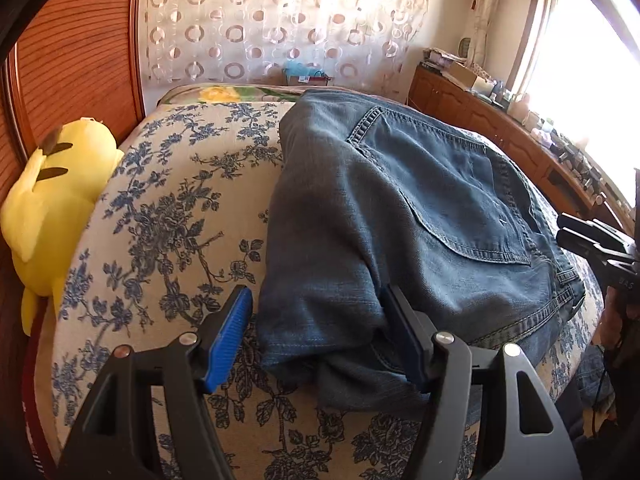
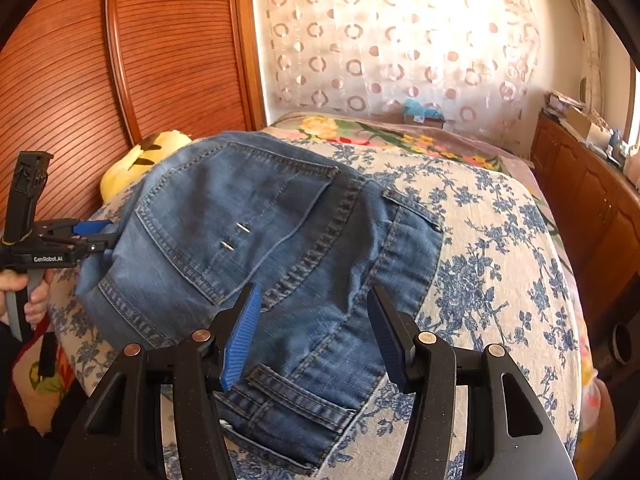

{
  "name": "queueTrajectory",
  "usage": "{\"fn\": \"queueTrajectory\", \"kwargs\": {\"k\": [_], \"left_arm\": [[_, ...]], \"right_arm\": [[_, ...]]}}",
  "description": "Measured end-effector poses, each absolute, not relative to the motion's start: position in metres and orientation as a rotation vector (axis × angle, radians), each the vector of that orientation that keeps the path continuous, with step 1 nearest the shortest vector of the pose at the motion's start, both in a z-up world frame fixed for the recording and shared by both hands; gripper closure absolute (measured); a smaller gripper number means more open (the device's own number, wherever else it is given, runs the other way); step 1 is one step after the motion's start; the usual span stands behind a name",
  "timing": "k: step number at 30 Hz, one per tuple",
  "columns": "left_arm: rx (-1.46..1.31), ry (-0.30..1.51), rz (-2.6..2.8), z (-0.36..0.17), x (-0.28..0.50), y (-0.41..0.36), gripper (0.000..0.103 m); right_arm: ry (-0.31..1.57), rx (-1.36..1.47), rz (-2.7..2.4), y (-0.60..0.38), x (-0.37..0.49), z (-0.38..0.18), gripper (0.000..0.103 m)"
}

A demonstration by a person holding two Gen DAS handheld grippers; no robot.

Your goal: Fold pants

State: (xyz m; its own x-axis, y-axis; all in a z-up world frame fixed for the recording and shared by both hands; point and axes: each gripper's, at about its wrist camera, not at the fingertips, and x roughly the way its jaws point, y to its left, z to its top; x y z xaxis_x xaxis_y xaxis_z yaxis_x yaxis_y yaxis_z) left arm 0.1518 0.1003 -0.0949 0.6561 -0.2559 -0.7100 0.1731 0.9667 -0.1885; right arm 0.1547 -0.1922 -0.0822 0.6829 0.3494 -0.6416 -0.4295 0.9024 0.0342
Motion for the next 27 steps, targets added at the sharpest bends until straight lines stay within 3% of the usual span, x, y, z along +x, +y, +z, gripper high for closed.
{"fn": "queueTrajectory", "kwargs": {"k": [2,5,7,9,20,27], "left_arm": [[-0.12,0.827,-0.247,-0.097,0.152,0.1,0.037],[-0.119,0.842,-0.278,-0.1,0.151,0.096,0.059],[-0.102,0.833,-0.298,-0.096,0.148,0.09,0.085],[-0.077,0.811,-0.294,-0.086,0.144,0.084,0.094],[0.034,0.608,-0.445,0.017,0.136,-0.001,0.098],[0.128,0.592,-0.609,0.035,0.138,-0.098,0.099]], "right_arm": [[0.696,-0.121,0.427,-0.195,0.156,-0.085,0.047],[0.708,-0.119,0.408,-0.199,0.16,-0.091,0.047],[0.725,-0.113,0.4,-0.202,0.162,-0.097,0.046],[0.741,-0.103,0.399,-0.204,0.164,-0.103,0.046],[0.747,-0.047,0.38,-0.224,0.164,-0.104,0.046],[0.721,0.003,0.329,-0.263,0.153,-0.094,0.046]]}}
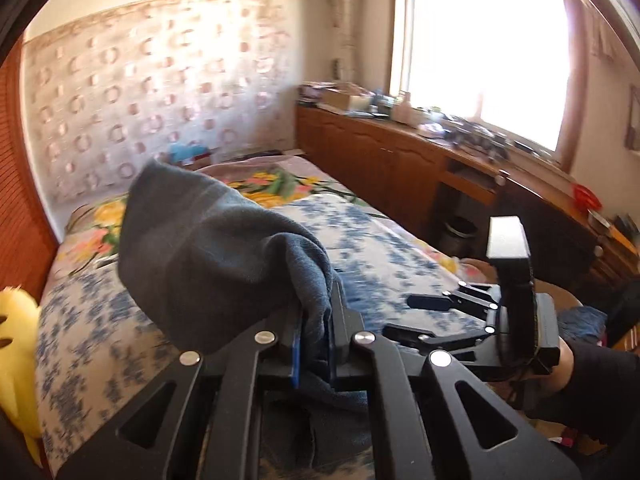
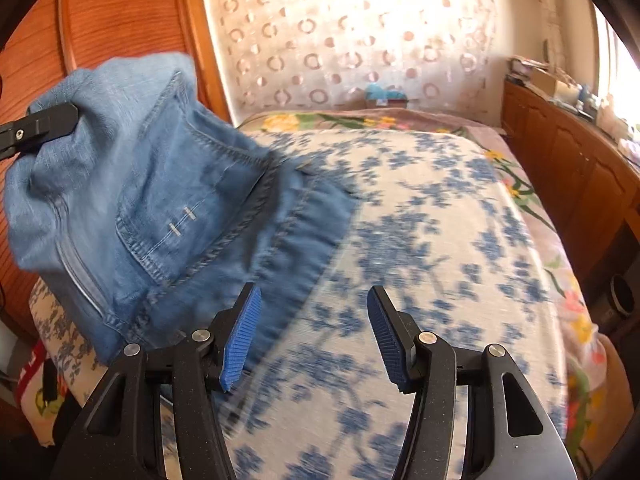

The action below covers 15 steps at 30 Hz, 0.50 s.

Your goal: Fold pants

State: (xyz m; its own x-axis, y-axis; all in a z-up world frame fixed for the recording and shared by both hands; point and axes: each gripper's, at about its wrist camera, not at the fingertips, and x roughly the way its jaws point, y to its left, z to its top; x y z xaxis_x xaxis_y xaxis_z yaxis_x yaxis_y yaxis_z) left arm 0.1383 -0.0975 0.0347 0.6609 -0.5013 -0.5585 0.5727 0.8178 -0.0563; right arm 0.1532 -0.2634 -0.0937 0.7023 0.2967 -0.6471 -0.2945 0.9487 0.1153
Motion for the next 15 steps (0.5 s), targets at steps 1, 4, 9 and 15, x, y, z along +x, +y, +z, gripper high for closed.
{"fn": "queueTrajectory", "kwargs": {"k": [1,4,9,15], "left_arm": [[0.138,0.597,-0.641,0.033,0.135,-0.113,0.099],[0.155,0.638,-0.719,0.023,0.128,-0.146,0.099],[0.225,0.695,-0.74,0.0,0.121,-0.174,0.096],[0.212,0.742,-0.729,-0.006,0.12,-0.169,0.073]], "right_arm": [[0.717,0.013,0.316,-0.272,0.151,-0.092,0.046],[0.71,0.036,0.278,-0.297,0.147,-0.086,0.046],[0.687,0.06,0.211,-0.335,0.142,-0.076,0.047],[0.664,0.069,0.202,-0.349,0.143,-0.065,0.046]]}}
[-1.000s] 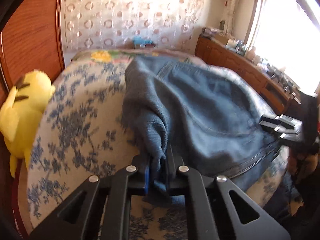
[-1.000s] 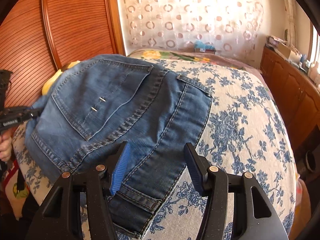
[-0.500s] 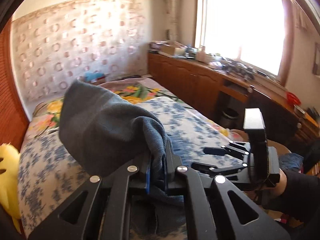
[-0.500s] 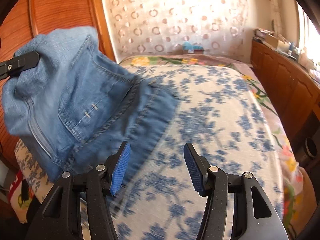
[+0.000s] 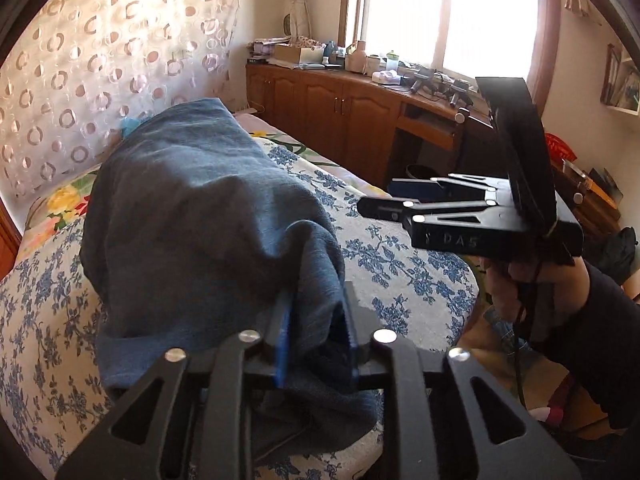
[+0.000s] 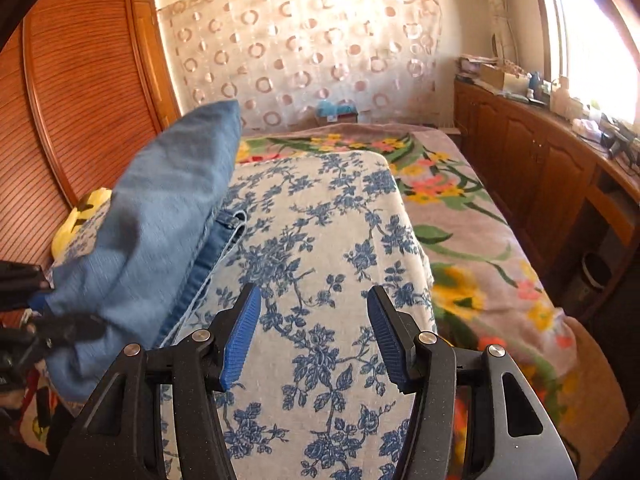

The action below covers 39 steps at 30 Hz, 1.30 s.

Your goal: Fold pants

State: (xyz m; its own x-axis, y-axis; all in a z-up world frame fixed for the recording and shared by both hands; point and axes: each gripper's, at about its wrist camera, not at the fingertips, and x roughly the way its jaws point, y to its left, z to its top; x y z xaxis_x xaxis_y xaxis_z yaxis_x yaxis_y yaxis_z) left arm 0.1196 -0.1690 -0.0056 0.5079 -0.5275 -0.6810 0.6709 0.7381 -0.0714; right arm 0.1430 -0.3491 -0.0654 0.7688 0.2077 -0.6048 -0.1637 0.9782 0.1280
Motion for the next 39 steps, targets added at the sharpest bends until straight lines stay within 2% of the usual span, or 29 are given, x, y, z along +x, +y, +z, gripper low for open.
{"fn": "queueTrajectory", "kwargs": {"k": [1,2,11,19,27,39], "left_arm": [[0.212,0.738,-0.726,-0.004,0.116,-0.166,0.064],[0.208,0.73,-0.724,-0.003,0.113,-0.162,0.061],[0.093,0.674,-0.609,0.015,0.121,-0.086,0.061],[0.061,0.684,-0.466,0.003,0.151,-0.042,0.061],[0.061,0.723,-0.477,-0.02,0.163,-0.052,0.061],[0.084,0.802,-0.502,-0.057,0.167,-0.06,0.06]], "right_arm": [[0.659,0.07,0.205,-0.348,0.143,-0.063,0.046],[0.653,0.073,0.21,-0.346,0.144,-0.061,0.046],[0.614,0.088,0.35,-0.312,0.151,-0.046,0.047],[0.693,0.058,0.403,-0.281,0.154,-0.076,0.047],[0.758,0.011,0.416,-0.265,0.145,-0.102,0.047],[0.724,0.012,0.372,-0.284,0.151,-0.086,0.047]]}}
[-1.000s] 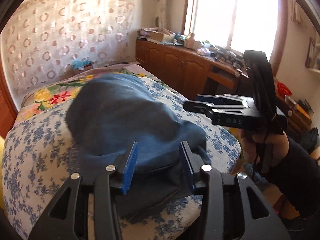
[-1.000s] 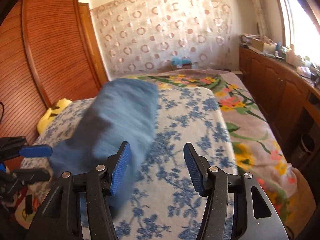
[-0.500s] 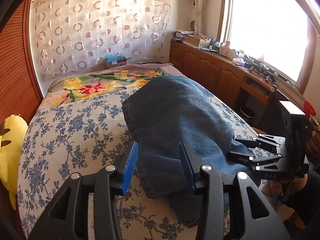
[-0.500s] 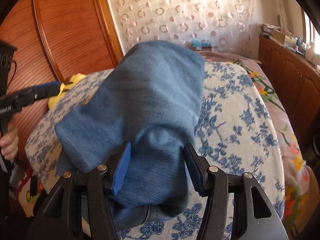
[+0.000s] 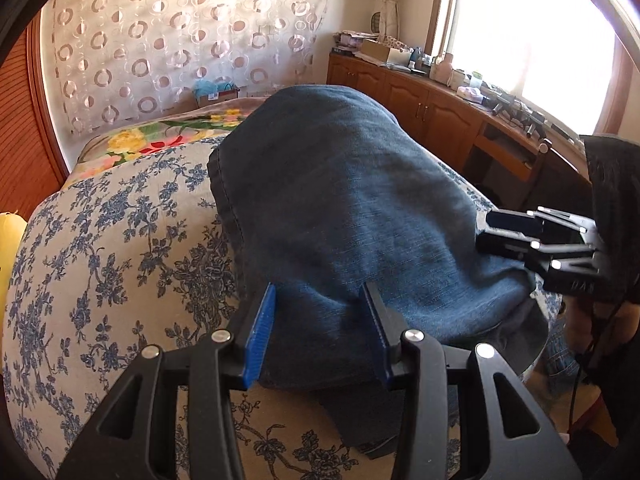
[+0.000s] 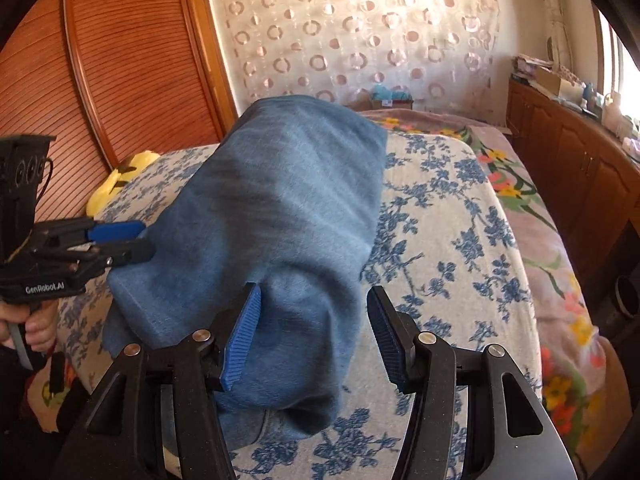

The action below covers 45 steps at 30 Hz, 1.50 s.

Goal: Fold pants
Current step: 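Lower the jeans onto the bed and open the left gripper, then pinch the folded jeans edge with the left gripper while the right gripper pinches it too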

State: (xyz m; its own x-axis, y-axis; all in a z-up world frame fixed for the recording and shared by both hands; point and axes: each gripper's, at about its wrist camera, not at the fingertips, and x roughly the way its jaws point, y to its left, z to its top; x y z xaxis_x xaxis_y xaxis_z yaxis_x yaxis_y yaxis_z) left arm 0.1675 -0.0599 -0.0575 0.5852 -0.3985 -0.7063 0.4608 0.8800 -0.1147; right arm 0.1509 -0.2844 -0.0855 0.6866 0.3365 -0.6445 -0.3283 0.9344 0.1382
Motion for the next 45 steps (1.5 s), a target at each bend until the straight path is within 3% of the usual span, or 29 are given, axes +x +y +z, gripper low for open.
{"fn": "queueTrajectory", "kwargs": {"k": [11,17,28,45], "left_arm": [[0.058,0.767,-0.547,-0.036,0.179,-0.06,0.06],[0.035,0.8,-0.557,-0.036,0.218,-0.075,0.037],[-0.075,0.929,-0.582,-0.072,0.246,-0.069,0.036],[-0.198,0.965,-0.593,-0.09,0.23,-0.054,0.036]], "right_arm": [[0.707,0.003,0.382,-0.293,0.191,-0.068,0.044],[0.75,0.005,0.415,-0.288,0.216,-0.08,0.043],[0.81,0.022,0.502,-0.285,0.256,-0.09,0.043],[0.879,0.054,0.574,-0.275,0.3,-0.108,0.03]]}}
